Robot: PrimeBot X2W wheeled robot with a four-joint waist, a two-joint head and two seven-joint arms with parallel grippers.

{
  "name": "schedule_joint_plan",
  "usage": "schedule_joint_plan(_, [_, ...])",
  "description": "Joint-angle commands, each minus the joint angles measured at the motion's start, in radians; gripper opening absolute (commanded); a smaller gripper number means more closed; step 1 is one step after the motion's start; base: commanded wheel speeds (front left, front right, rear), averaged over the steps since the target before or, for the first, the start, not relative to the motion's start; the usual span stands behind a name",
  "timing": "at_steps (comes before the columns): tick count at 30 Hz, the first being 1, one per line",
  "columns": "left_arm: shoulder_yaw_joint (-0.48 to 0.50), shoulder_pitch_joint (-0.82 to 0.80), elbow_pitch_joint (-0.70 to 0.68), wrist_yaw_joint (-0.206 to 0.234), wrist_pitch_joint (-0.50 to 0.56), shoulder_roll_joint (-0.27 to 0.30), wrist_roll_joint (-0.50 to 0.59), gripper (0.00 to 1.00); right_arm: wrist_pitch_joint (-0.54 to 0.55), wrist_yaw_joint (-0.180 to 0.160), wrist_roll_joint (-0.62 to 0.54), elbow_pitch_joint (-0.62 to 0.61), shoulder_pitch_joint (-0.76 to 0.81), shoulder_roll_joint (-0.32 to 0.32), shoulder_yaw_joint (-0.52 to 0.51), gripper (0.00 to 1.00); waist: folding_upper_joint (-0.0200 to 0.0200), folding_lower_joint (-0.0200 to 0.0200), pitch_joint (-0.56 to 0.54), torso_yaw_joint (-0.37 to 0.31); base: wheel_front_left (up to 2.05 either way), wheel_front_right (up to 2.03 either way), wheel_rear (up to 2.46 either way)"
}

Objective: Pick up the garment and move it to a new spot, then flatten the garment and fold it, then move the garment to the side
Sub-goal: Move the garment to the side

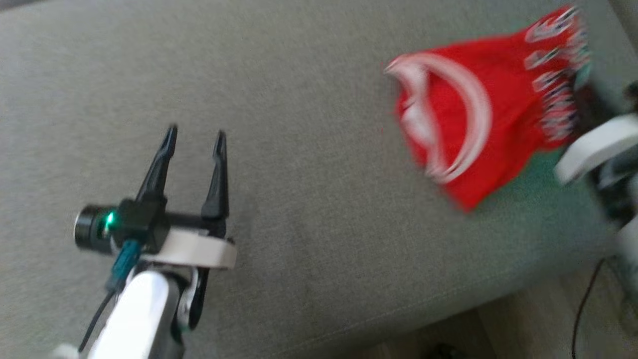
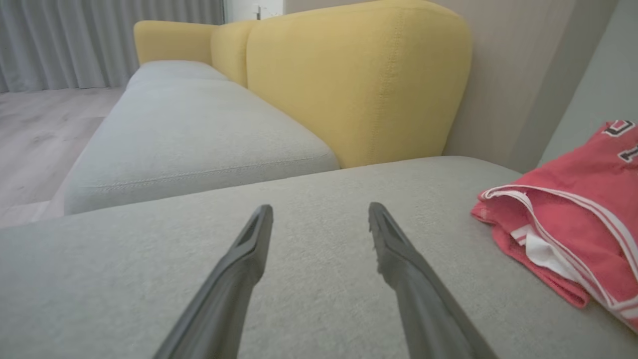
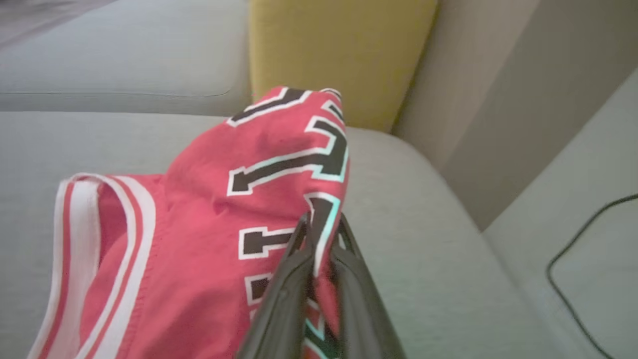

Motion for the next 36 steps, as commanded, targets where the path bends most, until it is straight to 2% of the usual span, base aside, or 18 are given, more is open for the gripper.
schedule_joint_plan(1, [0.019, -0.048, -0.037, -0.009, 0.004, 0.014, 0.013, 1.0, -0.008, 0.007, 0.0, -0.002, -0.046, -0.044, -0.01, 0.0, 0.0, -0.0001, 0.055, -0.022, 0.0, 0.0, 0.0])
schedule_joint_plan(6, [-0.008, -0.108, -0.038, -0.023, 0.013, 0.013, 0.035, 1.0, -0.008, 0.007, 0.006, 0.11, -0.155, -0.116, -0.066, 0.0, 0.0, -0.0001, 0.113, -0.012, 0.0, 0.0, 0.0])
schedule_joint_plan(15, [-0.026, -0.16, -0.028, -0.037, 0.014, 0.018, 0.044, 1.0, -0.023, 0.007, 0.025, 0.341, -0.265, -0.132, -0.095, 0.0, 0.0, -0.0001, 0.182, 0.018, 0.0, 0.0, 0.0])
schedule_joint_plan(16, [-0.028, -0.164, -0.026, -0.038, 0.013, 0.017, 0.044, 1.0, -0.036, 0.007, 0.028, 0.363, -0.273, -0.132, -0.097, 0.12, 0.0, -0.0001, 0.186, 0.022, 0.0, 0.0, 0.0])
schedule_joint_plan(18, [-0.029, -0.169, -0.022, -0.039, 0.011, 0.017, 0.044, 1.0, -0.056, 0.007, 0.026, 0.407, -0.286, -0.128, -0.1, 1.0, 0.0, -0.0001, 0.191, 0.027, 0.0, 0.0, 0.0])
schedule_joint_plan(24, [-0.025, -0.162, -0.007, -0.033, 0.004, 0.017, 0.033, 1.0, -0.16, 0.007, 0.007, 0.464, -0.298, -0.117, -0.079, 1.0, 0.0, -0.0001, 0.179, 0.038, 0.0, 0.0, 0.0])
schedule_joint_plan(28, [-0.02, -0.144, 0.005, -0.03, -0.001, 0.016, 0.021, 1.0, -0.229, 0.007, -0.008, 0.433, -0.281, -0.104, -0.061, 1.0, 0.0, -0.0001, 0.147, 0.04, 0.0, 0.0, 0.0])
schedule_joint_plan(32, [-0.006, -0.104, 0.019, -0.017, -0.007, 0.015, 0.004, 1.0, -0.258, 0.007, -0.028, 0.29, -0.217, -0.059, -0.059, 1.0, 0.0, -0.0001, 0.089, 0.041, 0.0, 0.0, 0.0])
schedule_joint_plan(36, [0.009, -0.054, 0.023, -0.003, -0.011, 0.019, -0.012, 1.0, -0.26, 0.007, -0.059, 0.024, -0.073, 0.031, -0.095, 1.0, 0.0, -0.0001, 0.028, 0.053, 0.0, 0.0, 0.0])
